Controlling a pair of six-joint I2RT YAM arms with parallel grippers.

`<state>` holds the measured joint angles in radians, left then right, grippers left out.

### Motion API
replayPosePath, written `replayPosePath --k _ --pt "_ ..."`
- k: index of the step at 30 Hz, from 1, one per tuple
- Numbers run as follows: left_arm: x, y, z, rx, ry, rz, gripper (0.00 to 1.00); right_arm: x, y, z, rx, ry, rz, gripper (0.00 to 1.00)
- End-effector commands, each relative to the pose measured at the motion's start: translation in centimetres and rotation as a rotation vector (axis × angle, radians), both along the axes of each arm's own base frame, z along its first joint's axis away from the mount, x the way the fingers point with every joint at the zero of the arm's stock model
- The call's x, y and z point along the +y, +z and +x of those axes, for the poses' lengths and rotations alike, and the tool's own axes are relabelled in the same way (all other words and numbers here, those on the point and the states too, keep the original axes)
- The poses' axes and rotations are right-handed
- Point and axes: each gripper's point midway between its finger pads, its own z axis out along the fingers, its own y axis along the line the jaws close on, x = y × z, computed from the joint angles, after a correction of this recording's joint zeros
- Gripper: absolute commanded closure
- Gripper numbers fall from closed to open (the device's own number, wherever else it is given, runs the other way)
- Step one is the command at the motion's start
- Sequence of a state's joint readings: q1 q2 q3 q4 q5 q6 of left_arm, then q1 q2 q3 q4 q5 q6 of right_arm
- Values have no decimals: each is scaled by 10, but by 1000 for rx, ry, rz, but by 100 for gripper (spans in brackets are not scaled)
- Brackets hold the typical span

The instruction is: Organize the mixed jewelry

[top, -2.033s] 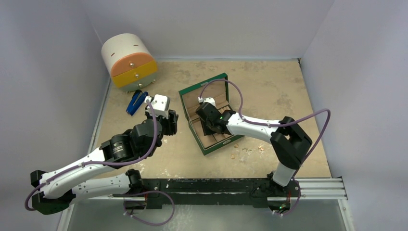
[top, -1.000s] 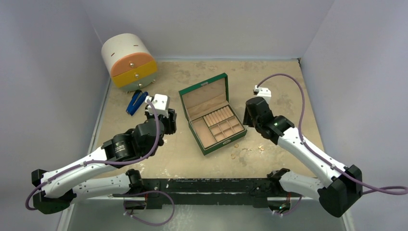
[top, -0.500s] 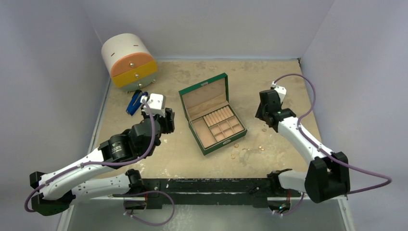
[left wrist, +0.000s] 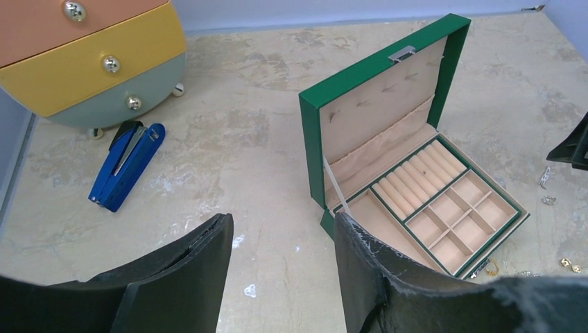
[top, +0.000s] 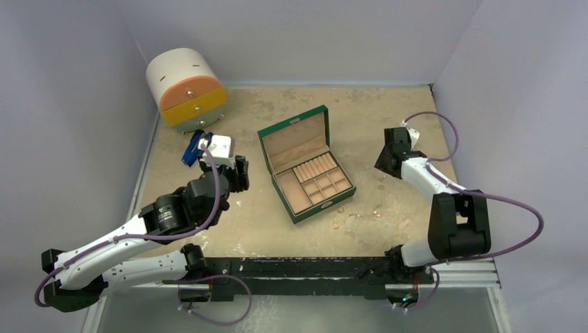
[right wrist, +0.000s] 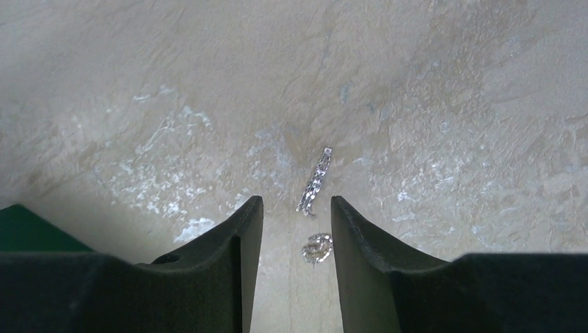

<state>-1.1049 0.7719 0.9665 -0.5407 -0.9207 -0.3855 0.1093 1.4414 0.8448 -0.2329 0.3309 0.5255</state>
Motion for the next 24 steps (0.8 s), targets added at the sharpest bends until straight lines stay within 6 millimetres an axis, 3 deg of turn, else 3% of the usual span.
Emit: replayPosePath --k 1,15,24 --pt "8 4 2 -17 39 -25 45 -4 9 19 -56 -36 35 57" --pt "9 2 2 -17 43 -9 44 -18 -11 25 -17 -89 46 61" --pt "9 2 2 -17 44 -10 44 -26 -19 26 2 -117 52 69"
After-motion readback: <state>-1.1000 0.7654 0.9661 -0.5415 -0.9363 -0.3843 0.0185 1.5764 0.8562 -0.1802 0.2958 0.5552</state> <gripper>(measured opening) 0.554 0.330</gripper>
